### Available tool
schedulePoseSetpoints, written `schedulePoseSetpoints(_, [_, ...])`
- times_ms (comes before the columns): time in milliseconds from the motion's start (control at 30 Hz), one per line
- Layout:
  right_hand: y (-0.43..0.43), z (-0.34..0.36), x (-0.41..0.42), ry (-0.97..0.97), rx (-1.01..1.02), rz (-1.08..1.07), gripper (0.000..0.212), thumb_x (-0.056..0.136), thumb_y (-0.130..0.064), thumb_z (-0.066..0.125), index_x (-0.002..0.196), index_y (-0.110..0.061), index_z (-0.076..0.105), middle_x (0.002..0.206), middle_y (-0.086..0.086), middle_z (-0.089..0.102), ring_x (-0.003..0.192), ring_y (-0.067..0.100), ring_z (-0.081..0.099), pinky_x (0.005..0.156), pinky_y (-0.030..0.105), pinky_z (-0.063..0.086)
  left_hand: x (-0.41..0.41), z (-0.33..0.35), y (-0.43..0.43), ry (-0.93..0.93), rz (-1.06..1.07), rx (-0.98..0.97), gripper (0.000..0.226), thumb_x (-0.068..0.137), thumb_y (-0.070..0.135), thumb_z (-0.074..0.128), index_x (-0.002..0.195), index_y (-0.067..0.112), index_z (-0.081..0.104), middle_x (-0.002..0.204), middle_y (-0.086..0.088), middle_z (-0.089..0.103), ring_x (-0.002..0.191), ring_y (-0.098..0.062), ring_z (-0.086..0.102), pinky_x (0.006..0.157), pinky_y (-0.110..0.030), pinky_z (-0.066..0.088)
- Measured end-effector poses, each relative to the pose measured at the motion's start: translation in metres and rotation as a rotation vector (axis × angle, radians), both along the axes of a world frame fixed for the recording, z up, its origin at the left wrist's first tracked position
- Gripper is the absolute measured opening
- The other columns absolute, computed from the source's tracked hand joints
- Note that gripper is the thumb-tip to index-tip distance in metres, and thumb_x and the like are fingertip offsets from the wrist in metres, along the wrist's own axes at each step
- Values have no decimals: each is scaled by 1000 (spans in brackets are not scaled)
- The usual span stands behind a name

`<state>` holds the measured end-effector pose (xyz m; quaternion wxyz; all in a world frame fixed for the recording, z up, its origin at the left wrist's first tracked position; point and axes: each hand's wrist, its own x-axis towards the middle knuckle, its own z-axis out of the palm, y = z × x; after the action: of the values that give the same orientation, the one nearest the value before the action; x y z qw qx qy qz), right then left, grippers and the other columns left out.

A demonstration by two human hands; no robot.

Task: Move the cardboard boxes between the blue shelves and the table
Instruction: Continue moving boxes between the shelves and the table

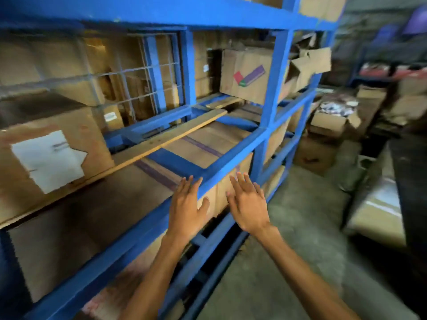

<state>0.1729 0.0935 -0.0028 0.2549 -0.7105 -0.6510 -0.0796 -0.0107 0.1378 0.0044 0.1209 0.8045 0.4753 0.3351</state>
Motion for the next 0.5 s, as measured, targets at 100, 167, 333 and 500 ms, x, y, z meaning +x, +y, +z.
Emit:
schedulePoseSetpoints(100, [-64, -7, 65, 22, -82, -207, 61, 97, -42, 31, 139, -9, 60, 147, 16, 56, 138, 37, 51, 105, 57, 46, 78, -15, -26, 31, -229, 40, 57, 84, 28, 57, 135, 2, 61, 137, -23, 60, 130, -44, 55, 111, -54, 42])
schedulePoseSetpoints(167, [-115, -8, 106, 50, -148, -340, 64, 96, -44, 28, 140, -10, 60, 148, 16, 56, 139, 35, 51, 107, 55, 45, 134, -19, -51, 25, -388, 29, 60, 85, 34, 52, 136, 4, 60, 138, -21, 60, 130, -42, 55, 110, -53, 43])
schedulePoseSetpoints(333, [-251, 8, 188, 105, -212, -672, 73, 97, -49, 10, 156, -17, 38, 164, 9, 34, 154, 27, 26, 122, 48, 22, 274, -21, -149, -7, -722, 9, 65, 80, 21, 70, 142, 6, 56, 142, -24, 56, 135, -43, 51, 109, -57, 43])
schedulePoseSetpoints(500, [-394, 15, 257, 122, -199, -1006, 56, 108, -41, 28, 160, -20, 29, 168, 6, 26, 156, 26, 19, 125, 47, 17, 394, -18, -265, 0, -1028, -21, 61, 87, 25, 65, 144, 8, 53, 145, -20, 55, 138, -42, 48, 112, -55, 41])
